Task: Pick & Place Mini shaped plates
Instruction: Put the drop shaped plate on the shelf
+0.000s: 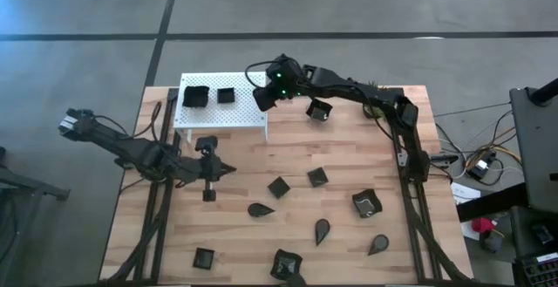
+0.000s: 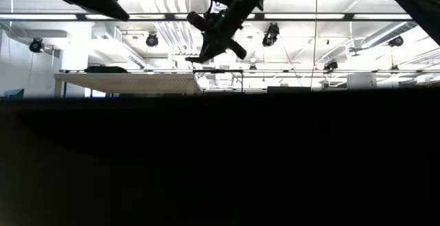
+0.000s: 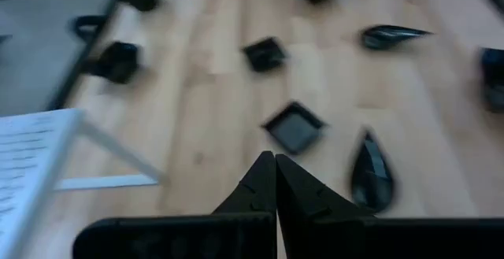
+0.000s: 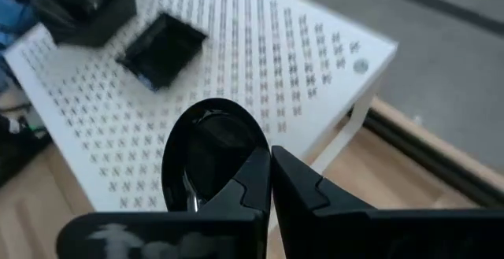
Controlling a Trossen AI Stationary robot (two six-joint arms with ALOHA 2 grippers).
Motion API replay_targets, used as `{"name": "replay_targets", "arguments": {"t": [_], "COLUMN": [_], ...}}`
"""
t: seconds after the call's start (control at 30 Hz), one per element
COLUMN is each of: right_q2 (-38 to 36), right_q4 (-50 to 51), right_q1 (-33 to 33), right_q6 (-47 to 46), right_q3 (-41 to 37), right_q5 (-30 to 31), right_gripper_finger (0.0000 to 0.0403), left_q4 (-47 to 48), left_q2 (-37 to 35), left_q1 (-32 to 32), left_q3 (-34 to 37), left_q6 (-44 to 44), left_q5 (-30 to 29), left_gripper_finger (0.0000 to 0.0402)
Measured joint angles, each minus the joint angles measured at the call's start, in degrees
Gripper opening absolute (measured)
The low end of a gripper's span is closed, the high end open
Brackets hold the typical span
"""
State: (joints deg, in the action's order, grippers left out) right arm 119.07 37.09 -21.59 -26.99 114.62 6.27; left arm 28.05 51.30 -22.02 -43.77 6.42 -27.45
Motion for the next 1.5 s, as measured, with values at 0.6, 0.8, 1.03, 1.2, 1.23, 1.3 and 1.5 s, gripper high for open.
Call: {"name": "replay_targets", "arguments": {"t": [0.6, 0.8, 1.03, 1.2, 1.23, 1.3, 1.5], "right_q2": [4.84, 4.89, 4.91, 4.91, 4.91, 4.91, 4.91], "right_q4": [-4.02, -5.41, -6.20, -6.15, -6.25, -6.70, -8.89], "right_q1": [0.20, 0.19, 0.20, 0.16, 0.16, 0.16, 0.18], "right_q6": [0.40, 0.37, -0.26, -0.19, -0.15, -0.11, -0.04], "right_q3": [2.06, 1.67, 0.25, -0.65, -0.65, -0.65, -1.55], "right_q5": [-1.01, -1.49, -2.24, -2.24, -2.24, -2.24, -2.24], "right_gripper_finger": [0.0008, 0.0008, 0.0008, 0.0008, 0.0008, 0.0008, 0.0008], "left_q4": [0.04, 0.04, 0.04, 0.04, 0.04, 0.04, 0.04], "left_q2": [-1.59, -2.95, -3.51, -3.57, -3.57, -3.57, -3.57], "left_q1": [0.02, 0.02, 0.02, 0.02, 0.02, 0.02, 0.02], "left_q3": [0.00, 0.00, 0.00, 0.00, 0.00, 0.00, 0.00], "left_q6": [1.22, 1.24, 1.27, 1.31, 1.33, 1.33, 1.33], "left_q5": [-7.75, -7.77, -7.77, -7.77, -7.77, -7.77, -7.77], "left_gripper_finger": [0.0000, 0.0000, 0.0000, 0.0000, 0.0000, 0.0000, 0.0000]}}
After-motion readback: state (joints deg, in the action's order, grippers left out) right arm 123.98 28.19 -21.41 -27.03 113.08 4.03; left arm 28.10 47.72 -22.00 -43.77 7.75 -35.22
